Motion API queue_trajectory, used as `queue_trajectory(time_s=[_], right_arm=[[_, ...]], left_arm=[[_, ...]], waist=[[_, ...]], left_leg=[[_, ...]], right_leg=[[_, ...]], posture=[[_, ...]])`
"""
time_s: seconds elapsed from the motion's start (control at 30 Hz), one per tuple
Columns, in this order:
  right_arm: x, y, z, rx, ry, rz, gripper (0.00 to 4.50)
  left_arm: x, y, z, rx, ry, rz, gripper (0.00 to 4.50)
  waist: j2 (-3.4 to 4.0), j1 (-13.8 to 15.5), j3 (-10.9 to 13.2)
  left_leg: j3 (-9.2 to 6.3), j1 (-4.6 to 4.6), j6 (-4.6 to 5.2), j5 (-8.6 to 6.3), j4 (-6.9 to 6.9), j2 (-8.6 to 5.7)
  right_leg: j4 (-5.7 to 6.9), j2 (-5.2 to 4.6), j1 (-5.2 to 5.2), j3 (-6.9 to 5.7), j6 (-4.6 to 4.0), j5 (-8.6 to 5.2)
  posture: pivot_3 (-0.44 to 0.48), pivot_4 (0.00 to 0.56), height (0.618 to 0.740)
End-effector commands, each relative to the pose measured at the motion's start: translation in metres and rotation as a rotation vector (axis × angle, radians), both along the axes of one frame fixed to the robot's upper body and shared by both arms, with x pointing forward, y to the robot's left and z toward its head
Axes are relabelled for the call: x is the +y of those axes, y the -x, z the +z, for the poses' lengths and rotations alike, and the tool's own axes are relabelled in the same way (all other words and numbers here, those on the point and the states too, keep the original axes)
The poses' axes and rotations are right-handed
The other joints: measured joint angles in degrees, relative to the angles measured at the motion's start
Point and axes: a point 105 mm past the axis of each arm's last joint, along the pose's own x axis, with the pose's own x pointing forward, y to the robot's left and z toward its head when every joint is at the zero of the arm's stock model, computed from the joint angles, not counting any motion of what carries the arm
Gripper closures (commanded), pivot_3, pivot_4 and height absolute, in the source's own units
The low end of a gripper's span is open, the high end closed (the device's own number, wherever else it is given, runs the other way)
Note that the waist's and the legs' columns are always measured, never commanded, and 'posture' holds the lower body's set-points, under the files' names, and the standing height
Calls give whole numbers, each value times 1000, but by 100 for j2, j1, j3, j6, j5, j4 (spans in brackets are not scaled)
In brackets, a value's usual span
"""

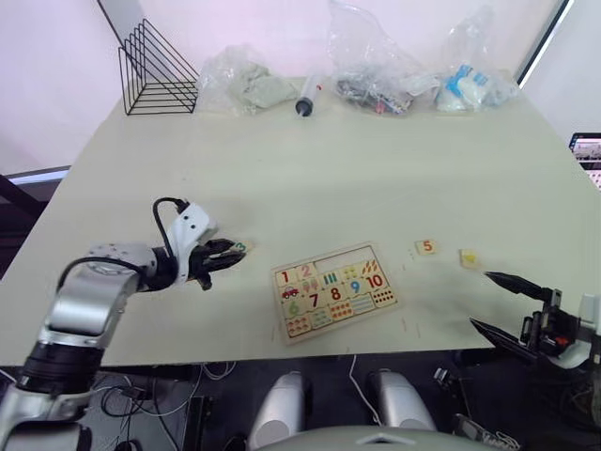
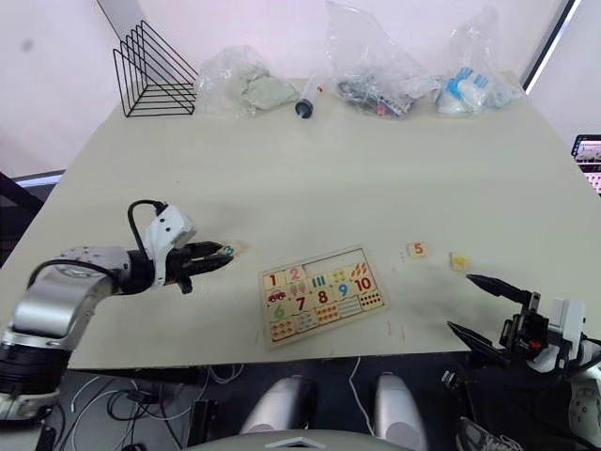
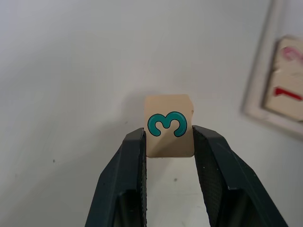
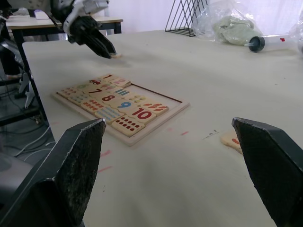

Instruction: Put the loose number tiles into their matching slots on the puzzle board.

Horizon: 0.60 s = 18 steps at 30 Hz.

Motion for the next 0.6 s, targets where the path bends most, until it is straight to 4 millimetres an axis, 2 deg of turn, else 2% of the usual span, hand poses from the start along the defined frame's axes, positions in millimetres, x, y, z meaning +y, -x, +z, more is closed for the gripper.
queue_trajectory(time_s=[0.03, 0.13, 0.3, 0.47, 0.6], right_arm=[[1, 0, 9, -38, -8, -11, 0], [4, -1, 10, -39, -16, -13, 0], [8, 0, 8, -30, -23, -6, 0], [12, -2, 10, -44, -33, -7, 0], [15, -3, 10, -51, -38, -4, 0]], left_arm=[[-14, 7, 28, -41, -6, -115, 3556], [-28, 10, 40, -39, -38, -199, 3556], [-48, 13, 46, -22, -78, -272, 3556], [-74, 8, 56, -12, -83, -319, 3556], [-88, 1, 56, -1, -146, -314, 3556]], waist=[[1, -5, 4], [-5, -4, 17], [0, -20, 22], [-11, -15, 31], [-13, -32, 33]], left_leg=[[0, 0, 0, 0, 0, 0], [-5, -2, 0, 0, 1, 1], [2, -2, 0, 0, 0, 0], [5, -8, 1, 1, 9, -2], [5, -5, 1, 1, 9, -8]], right_leg=[[1, 1, 0, -1, 0, 0], [1, 6, 0, -6, 0, 0], [1, 8, 0, -1, 1, 0], [3, 18, 2, -10, 2, 0], [5, 19, 2, -4, 3, 0]], posture=[[0, 150, 740], [0, 150, 740], [0, 150, 740], [0, 150, 740], [0, 150, 740]])
